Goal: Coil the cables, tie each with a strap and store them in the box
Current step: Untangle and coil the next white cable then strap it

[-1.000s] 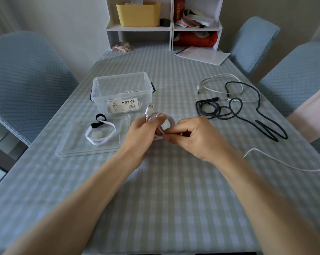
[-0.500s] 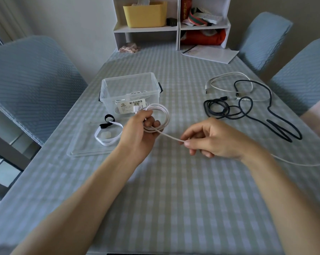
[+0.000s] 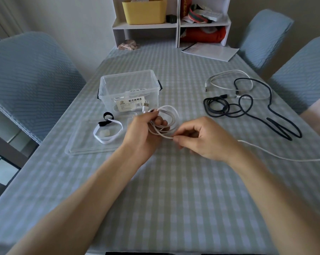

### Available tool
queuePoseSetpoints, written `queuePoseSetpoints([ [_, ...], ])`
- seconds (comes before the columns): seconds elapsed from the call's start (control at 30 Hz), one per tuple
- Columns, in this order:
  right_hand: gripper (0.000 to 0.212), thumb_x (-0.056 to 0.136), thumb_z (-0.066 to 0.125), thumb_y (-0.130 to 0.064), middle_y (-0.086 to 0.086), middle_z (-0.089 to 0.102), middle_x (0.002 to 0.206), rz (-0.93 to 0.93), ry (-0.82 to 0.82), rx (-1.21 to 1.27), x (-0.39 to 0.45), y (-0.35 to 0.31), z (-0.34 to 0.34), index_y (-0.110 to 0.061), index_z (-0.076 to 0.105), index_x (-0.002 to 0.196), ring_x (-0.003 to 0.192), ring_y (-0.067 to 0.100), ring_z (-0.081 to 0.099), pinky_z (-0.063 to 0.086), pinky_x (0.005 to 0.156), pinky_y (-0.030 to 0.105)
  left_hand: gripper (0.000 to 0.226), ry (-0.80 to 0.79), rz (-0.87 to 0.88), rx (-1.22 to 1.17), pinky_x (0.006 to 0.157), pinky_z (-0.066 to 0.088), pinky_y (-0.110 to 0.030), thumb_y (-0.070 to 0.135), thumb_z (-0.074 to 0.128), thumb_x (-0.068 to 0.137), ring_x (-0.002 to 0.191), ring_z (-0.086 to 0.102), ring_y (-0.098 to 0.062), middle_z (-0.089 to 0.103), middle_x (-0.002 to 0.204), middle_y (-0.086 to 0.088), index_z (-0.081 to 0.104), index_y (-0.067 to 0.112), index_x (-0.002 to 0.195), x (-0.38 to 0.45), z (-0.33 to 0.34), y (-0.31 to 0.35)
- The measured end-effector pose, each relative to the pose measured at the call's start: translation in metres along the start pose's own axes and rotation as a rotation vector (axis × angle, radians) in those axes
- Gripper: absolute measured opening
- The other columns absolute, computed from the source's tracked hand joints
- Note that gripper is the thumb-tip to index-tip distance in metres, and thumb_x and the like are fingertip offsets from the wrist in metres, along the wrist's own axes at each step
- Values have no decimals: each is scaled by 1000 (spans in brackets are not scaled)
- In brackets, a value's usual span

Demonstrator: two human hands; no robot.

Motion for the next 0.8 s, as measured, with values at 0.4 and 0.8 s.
queuePoseSetpoints([
  [0.4,26,93,60,-49,-9,72,83,261,276,127,5,32,-16,-25,68,96,72,0,64,46,67,22,29,-149,-48,16,80,44,-30,5,38,99,56,47,-13,35,52,2,44,13,72,-14,25,-10],
  [0.8,11,80,70,-10,-1,69,72,72,198,9,6,17,-9,-20,70,83,69,16,64,50,65,35,27,108,-96,537,53,48,-28,-12,57,76,40,40,-14,29,41,0,64,7,57,-10,-1,-2],
])
Point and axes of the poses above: each hand's wrist, its own x-axis towards the middle knuckle, its own z-axis out of the palm, y = z × x, the point moved 10 cm from there along x, towards the middle knuckle
